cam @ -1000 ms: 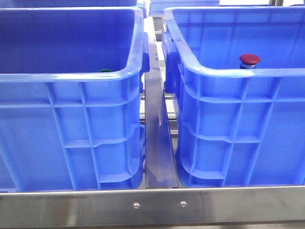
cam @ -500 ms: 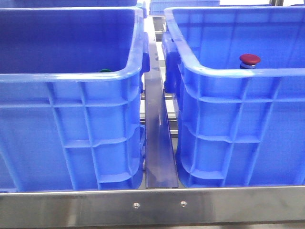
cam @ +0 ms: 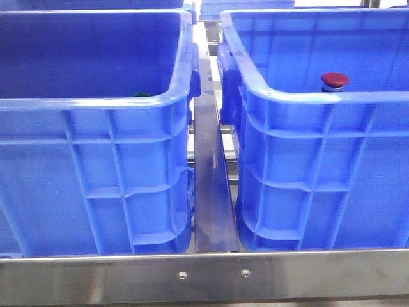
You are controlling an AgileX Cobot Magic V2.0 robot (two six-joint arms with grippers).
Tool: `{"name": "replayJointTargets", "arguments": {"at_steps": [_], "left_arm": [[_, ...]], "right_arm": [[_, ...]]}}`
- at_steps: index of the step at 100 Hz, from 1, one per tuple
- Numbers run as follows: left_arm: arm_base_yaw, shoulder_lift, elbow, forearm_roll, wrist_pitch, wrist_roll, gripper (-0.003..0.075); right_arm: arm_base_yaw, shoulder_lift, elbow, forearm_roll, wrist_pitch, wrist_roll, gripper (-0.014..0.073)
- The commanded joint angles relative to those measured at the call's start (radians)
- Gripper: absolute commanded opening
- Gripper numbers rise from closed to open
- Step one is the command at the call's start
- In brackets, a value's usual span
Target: Pick red and yellow buttons and place in box
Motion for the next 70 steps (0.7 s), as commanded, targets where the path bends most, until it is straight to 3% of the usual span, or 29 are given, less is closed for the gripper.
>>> {"name": "replayJointTargets", "arguments": {"at_steps": [1,25,43,70], "left_arm": [[-0.006,-0.021,-0.030,-0.029,-0.059,-0.012,0.0603],[-0.006,-0.021,-0.030,-0.032,-0.085,-0.055,0.0599],[0.005,-0.021,-0.030,0.003,-0.092,-0.095,0.0599],[0.187,-0.023,-0.026,0.018,-0.096,-0.142,0.0599]], "right_arm": [[-0.002,-0.023,-0.035,0.101,0.018,-0.016,0.0182],[-0.011,-0.049,-0.035,0.086,-0.098,-0.056,0.0182],[-0.101,-0.110,-0.035,0.034,-0.124,-0.056,0.0182],[-0.266,-0.186,-0.034,-0.048,-0.133,-0.055,0.0182]]}}
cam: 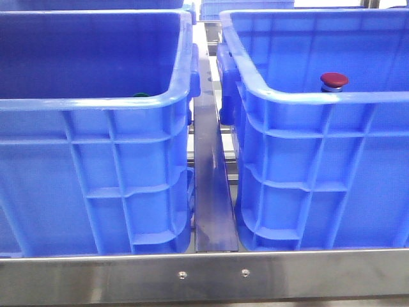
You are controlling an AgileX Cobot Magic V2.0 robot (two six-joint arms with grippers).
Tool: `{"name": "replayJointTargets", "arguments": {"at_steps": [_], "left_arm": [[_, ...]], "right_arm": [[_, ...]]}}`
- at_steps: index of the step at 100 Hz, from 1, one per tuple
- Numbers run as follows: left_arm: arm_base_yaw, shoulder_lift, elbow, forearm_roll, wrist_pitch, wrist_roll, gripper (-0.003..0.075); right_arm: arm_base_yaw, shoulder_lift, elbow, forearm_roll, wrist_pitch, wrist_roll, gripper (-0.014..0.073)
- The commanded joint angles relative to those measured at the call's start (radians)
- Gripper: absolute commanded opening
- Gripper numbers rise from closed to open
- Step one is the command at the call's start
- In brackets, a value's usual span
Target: Pick red and yellow buttons and place in box
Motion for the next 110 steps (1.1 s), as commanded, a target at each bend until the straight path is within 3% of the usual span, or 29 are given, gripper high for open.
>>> {"name": "replayJointTargets", "arguments": {"at_steps": [1,25,48,65,82,96,110], "left_arm": [[0.067,-0.023,-0.026,-0.011,-0.075,-0.022,0.0599],[0.306,-0.066,0.078,-0.013,-0.119,-0.041,0.0599],[0.481,-0.244,0.263,-0.013,-0.243,-0.041,0.0599],[0.563,-0.403,0.364,-0.013,-0.262,-0.041,0.0599],[0.579,-0.488,0.411,-0.013,-0.261,-0.041,0.0591],[0.579,-0.513,0.411,-0.013,-0.261,-0.041,0.0491],[0.579,-0.515,0.411,-0.013,-0.261,-0.041,0.0274]], "right_arm": [[-0.048,-0.040,-0.034,0.016,0.018,-0.009,0.0182],[-0.145,-0.060,-0.034,-0.074,0.019,0.009,0.0182],[-0.227,-0.060,-0.031,-0.152,-0.010,0.010,0.0182],[-0.269,-0.060,-0.014,-0.198,-0.169,0.010,0.0182],[-0.274,-0.054,0.006,-0.222,-0.392,-0.013,0.0182],[-0.274,-0.025,0.006,-0.225,-0.554,-0.059,0.0182],[-0.274,0.048,0.006,-0.225,-0.698,-0.077,0.0182]]}}
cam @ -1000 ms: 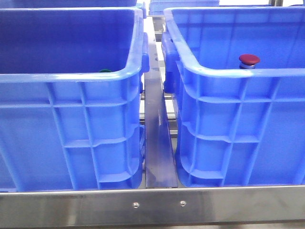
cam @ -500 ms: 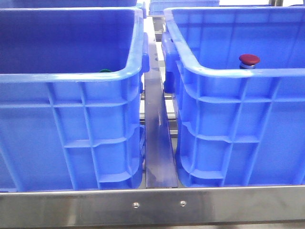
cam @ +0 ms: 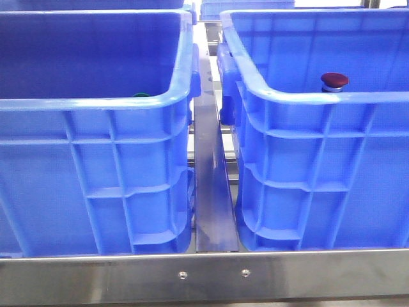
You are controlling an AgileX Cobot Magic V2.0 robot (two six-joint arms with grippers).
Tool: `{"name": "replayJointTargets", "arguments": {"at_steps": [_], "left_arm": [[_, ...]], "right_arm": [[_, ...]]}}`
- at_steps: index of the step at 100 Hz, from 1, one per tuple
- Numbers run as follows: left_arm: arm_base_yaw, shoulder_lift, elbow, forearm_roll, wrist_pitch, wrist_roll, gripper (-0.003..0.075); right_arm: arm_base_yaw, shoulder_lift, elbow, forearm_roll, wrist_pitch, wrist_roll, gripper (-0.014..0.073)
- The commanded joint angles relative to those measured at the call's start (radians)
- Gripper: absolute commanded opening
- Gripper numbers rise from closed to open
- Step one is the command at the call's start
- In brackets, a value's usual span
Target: Pick red and yellow buttons and place in box
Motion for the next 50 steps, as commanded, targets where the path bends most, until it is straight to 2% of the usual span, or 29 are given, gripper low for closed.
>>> {"name": "replayJointTargets", "arguments": {"at_steps": [1,12,17,50], "left_arm": [[0.001,0.000,-0.024,-0.018,-0.080,-0.008,0.0249],[0.001,0.000,-0.024,-0.018,-0.080,-0.008,0.0045],[0.001,0.000,-0.024,-0.018,-0.080,-0.008,-0.0019],[0.001,0.000,-0.024,-0.018,-0.080,-0.008,-0.0020]], "right_arm": [[-0.006,0.033,-0.025,0.023,-0.098,-0.024,0.0182],[-0.006,0.128,-0.027,0.023,-0.167,-0.025,0.0182],[-0.006,0.173,-0.030,0.023,-0.188,-0.025,0.0182],[-0.006,0.452,-0.146,0.023,-0.226,-0.025,0.0182]]}}
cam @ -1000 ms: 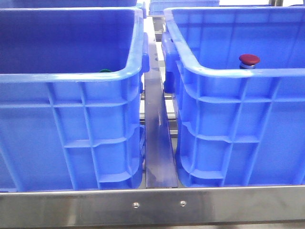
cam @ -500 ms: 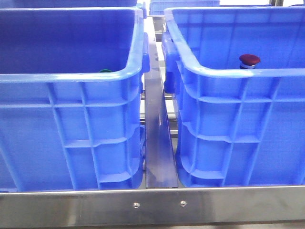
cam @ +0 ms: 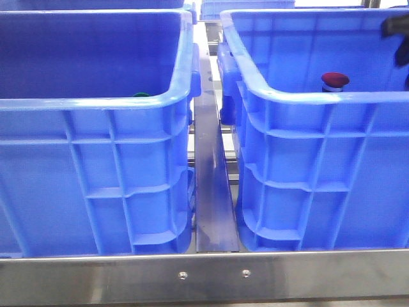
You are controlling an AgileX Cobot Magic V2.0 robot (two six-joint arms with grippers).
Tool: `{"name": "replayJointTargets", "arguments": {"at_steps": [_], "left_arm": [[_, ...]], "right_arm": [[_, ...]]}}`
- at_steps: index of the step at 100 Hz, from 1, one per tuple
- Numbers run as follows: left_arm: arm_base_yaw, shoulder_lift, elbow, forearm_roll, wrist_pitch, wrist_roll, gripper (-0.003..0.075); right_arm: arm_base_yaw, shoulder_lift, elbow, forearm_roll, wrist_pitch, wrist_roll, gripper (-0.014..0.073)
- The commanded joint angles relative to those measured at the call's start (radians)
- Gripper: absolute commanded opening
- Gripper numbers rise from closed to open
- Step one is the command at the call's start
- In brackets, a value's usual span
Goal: Pick red and yellow buttons and place in box
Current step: 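Lower the yellow button into the bin beside the red button and release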
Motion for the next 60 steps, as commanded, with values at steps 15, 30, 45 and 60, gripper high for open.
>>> {"name": "replayJointTargets", "arguments": {"at_steps": [15,30,45,60], "left_arm": [[0.001,0.000,-0.025,-0.018,-0.077,-0.008,-0.0020],[0.001,0.000,-0.025,-0.018,-0.077,-0.008,-0.0020],[0.001,0.000,-0.025,-0.018,-0.077,-0.008,-0.0020],[0.001,0.000,-0.025,-0.018,-0.077,-0.008,-0.0020]], "right_arm": [[-0.006,0.098,-0.130,0.004,-0.014,-0.015,0.0182],[-0.006,0.148,-0.182,0.004,-0.016,-0.015,0.0182],[-0.006,0.161,-0.198,0.004,-0.016,-0.015,0.0182],[-0.006,0.163,-0.192,0.004,-0.021,-0.015,0.0182]]}}
